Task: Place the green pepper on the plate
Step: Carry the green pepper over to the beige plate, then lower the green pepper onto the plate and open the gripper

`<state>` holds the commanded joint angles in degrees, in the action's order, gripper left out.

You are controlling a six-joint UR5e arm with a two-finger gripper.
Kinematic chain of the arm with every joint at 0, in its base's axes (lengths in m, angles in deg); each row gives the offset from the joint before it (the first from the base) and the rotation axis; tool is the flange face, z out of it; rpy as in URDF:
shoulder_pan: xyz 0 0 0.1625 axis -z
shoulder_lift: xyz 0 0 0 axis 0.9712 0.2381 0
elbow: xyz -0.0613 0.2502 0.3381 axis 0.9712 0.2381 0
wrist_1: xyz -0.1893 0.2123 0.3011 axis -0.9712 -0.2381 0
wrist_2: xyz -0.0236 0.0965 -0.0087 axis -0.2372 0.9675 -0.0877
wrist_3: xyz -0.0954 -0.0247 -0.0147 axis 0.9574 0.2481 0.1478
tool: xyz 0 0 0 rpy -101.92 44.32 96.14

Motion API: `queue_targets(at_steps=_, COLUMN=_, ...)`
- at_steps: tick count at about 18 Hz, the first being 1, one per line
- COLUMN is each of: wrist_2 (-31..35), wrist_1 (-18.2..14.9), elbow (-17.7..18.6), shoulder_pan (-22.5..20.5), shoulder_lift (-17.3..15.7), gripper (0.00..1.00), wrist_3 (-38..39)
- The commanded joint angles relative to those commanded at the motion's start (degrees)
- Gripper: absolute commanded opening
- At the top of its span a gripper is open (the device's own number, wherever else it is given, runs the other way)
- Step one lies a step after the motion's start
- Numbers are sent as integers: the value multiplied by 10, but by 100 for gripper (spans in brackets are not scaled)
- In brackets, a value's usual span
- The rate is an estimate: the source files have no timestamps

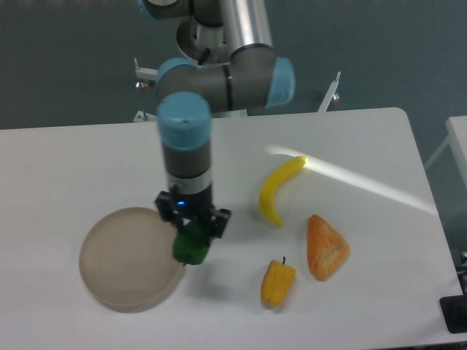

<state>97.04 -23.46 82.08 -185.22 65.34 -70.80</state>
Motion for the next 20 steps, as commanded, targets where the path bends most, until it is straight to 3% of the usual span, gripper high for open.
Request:
queue_targets(at_steps=4, wrist_2=2, wrist_1=5, elbow=5, shoulder_pan=27, shoulder_lift=19, gripper=36, wrist_3=21)
queue_targets(at_steps=9, wrist_2=2, wrist_1=40, elbow=10, shoulder_pan=44, shoulder_lift=40, gripper=36, wrist_3=36)
queue_targets(at_steps=20, wrist_2=3, wrist_1=50, elbow=22, shoulder_pan=52, shoulder_lift=47, gripper=37, wrist_3=27)
